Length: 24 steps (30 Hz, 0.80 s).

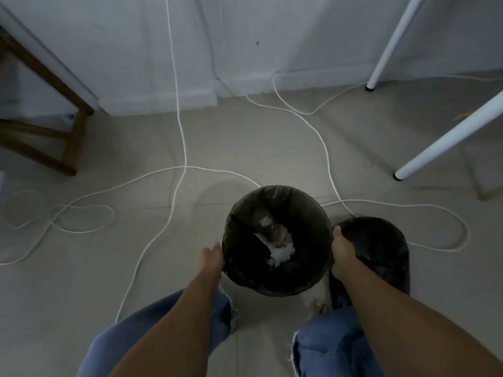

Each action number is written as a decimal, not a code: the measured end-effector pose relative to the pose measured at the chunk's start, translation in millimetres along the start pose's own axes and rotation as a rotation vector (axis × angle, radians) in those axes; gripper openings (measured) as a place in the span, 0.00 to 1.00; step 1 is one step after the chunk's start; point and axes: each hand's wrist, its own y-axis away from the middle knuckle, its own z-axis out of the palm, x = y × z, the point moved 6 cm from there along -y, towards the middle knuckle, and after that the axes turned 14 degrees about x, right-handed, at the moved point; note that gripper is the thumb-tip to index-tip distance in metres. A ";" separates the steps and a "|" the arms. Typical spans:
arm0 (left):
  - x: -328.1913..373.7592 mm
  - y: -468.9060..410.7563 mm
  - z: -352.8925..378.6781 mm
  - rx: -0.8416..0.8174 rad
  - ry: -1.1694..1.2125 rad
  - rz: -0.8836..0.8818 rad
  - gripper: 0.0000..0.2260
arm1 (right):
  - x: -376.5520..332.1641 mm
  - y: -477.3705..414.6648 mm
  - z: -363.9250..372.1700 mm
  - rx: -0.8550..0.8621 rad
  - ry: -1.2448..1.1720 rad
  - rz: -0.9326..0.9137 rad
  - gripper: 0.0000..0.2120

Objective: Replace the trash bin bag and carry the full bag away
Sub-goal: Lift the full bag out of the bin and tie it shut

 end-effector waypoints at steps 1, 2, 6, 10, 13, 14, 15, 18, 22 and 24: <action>-1.6 -3.6 3.3 0.022 0.022 -0.020 0.26 | 5.5 -4.3 3.2 -0.013 -0.084 0.050 0.35; -5.6 -9.0 6.7 0.033 0.048 -0.063 0.26 | 9.8 -6.7 6.9 -0.052 -0.155 0.134 0.33; -12.6 -6.8 19.0 -0.065 0.219 -0.184 0.17 | 16.6 2.1 16.3 -0.198 -0.234 0.267 0.23; -19.6 -3.6 26.1 -0.136 0.152 -0.198 0.11 | 11.6 1.3 19.4 -0.210 -0.159 0.200 0.13; -14.3 -5.6 17.7 -0.043 0.032 -0.160 0.14 | 7.5 -5.4 7.7 -0.053 -0.108 0.131 0.05; -13.2 -9.7 16.3 -0.025 0.014 -0.136 0.16 | 4.5 -3.3 2.6 -0.008 -0.095 0.102 0.05; -9.3 -8.6 13.4 -0.029 -0.033 -0.113 0.18 | 1.6 -0.1 -1.8 0.030 -0.075 0.077 0.06; -6.4 -15.7 4.6 0.044 -0.082 -0.013 0.21 | -0.4 4.8 -7.9 0.075 -0.024 0.024 0.08; 5.0 -4.5 -6.3 0.097 -0.021 0.024 0.19 | -7.4 16.1 -13.0 0.078 0.054 -0.028 0.06; 9.2 5.6 -9.8 0.088 0.003 0.035 0.21 | -12.7 19.2 -16.1 0.067 0.066 -0.055 0.06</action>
